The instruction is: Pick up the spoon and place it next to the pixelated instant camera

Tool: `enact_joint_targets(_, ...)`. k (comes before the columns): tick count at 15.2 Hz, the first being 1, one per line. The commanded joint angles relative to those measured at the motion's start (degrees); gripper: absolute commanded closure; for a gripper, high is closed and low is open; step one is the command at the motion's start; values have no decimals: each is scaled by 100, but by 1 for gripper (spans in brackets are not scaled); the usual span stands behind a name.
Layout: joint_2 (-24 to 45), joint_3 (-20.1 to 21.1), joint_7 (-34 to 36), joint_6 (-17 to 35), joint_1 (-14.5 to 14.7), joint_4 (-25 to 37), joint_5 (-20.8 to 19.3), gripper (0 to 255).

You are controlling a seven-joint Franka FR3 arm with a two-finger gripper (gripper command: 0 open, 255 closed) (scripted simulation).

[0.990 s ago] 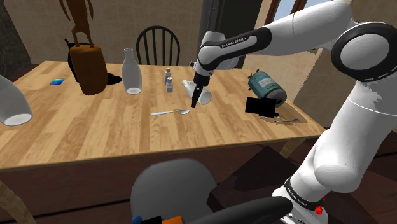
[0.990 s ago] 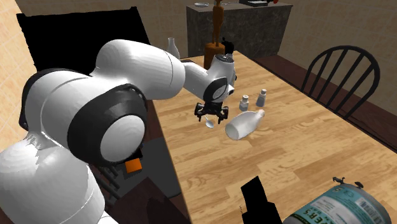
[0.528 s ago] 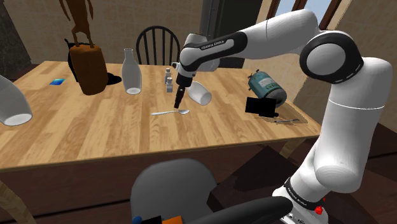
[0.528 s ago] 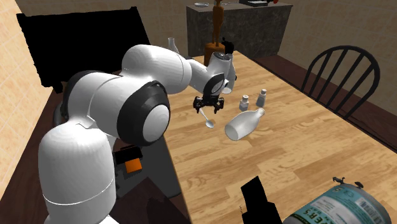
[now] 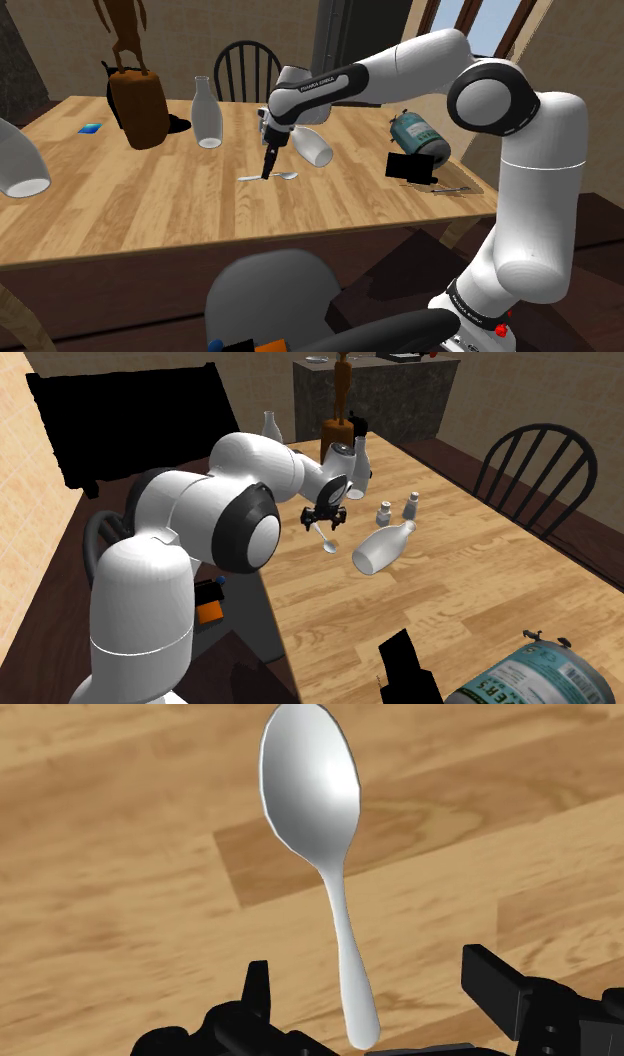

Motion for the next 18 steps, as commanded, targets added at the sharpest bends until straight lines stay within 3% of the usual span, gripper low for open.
enact_joint_targets(1, 126, 12, -8, 116, 17, 15, 11, 0)
enact_joint_targets(10, 151, 15, -11, 147, 21, 10, 15, 0)
enact_joint_targets(11, 151, 15, -11, 147, 21, 10, 15, 255)
enact_joint_targets(18, 151, 15, -11, 147, 21, 10, 15, 255)
